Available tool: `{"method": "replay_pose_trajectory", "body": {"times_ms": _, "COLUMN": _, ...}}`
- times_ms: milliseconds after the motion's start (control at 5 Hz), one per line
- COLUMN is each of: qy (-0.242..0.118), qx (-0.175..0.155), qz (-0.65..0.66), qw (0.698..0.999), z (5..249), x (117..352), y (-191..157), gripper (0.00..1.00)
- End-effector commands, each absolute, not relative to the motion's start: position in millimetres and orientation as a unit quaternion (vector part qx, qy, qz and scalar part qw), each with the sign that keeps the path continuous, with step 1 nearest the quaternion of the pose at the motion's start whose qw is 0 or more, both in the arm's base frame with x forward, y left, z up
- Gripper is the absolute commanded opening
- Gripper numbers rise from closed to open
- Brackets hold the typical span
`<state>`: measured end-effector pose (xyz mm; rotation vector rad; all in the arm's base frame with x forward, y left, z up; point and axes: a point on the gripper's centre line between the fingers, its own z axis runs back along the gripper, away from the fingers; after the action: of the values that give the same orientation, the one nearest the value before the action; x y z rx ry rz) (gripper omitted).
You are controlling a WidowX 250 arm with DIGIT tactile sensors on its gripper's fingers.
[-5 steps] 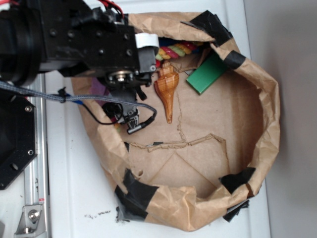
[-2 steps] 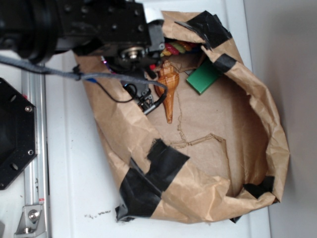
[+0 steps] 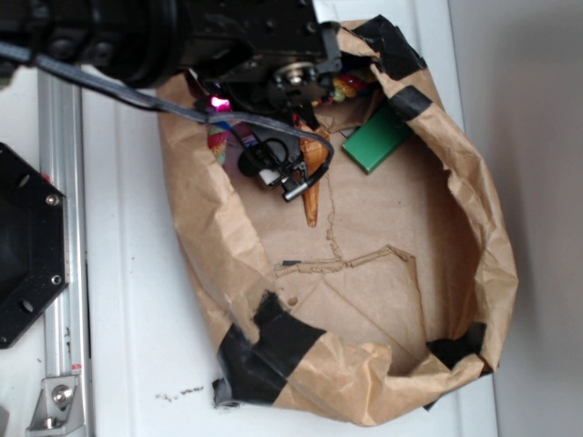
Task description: Grab the multicolored rope.
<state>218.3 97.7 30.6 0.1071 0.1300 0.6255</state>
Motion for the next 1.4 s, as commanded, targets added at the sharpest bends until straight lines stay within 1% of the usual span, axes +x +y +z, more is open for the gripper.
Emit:
{"method": "replay_pose_trajectory", "body": {"times_ms": 0, "qy": 0.061, "qx": 0.065, "qz": 0.289, "qw": 0.953, "z": 29.4, "x": 223.8, "y": 99.5, "gripper": 0.36}}
{"method": "replay_pose_trajectory", "body": {"times_ms": 200, "qy": 0.057, "qx": 0.077, "qz": 0.264, "qw": 0.960, "z": 37.0, "x": 223.7, "y": 94.1, "gripper": 0.00}}
{"method": "replay_pose_trajectory", "body": {"times_ms": 400, "qy": 0.070, "qx": 0.055, "qz": 0.216, "qw": 0.972, "z": 58.5, "x": 223.7, "y": 88.5, "gripper": 0.00}}
{"method": "replay_pose_trajectory", "body": {"times_ms": 600, "qy": 0.034, "qx": 0.033, "qz": 0.114, "qw": 0.992, "z": 109.0, "x": 230.3, "y": 74.1, "gripper": 0.00}}
{"method": "replay_pose_trajectory", "body": {"times_ms": 800, "qy": -0.071, "qx": 0.025, "qz": 0.037, "qw": 0.997, "z": 159.6, "x": 247.3, "y": 56.6, "gripper": 0.00}}
{"method": "replay_pose_trajectory", "body": {"times_ms": 1000, "qy": -0.094, "qx": 0.033, "qz": 0.007, "qw": 0.995, "z": 180.9, "x": 260.8, "y": 41.9, "gripper": 0.00}}
{"method": "replay_pose_trajectory", "body": {"times_ms": 1200, "qy": -0.081, "qx": 0.043, "qz": 0.005, "qw": 0.996, "z": 169.8, "x": 265.3, "y": 39.1, "gripper": 0.00}}
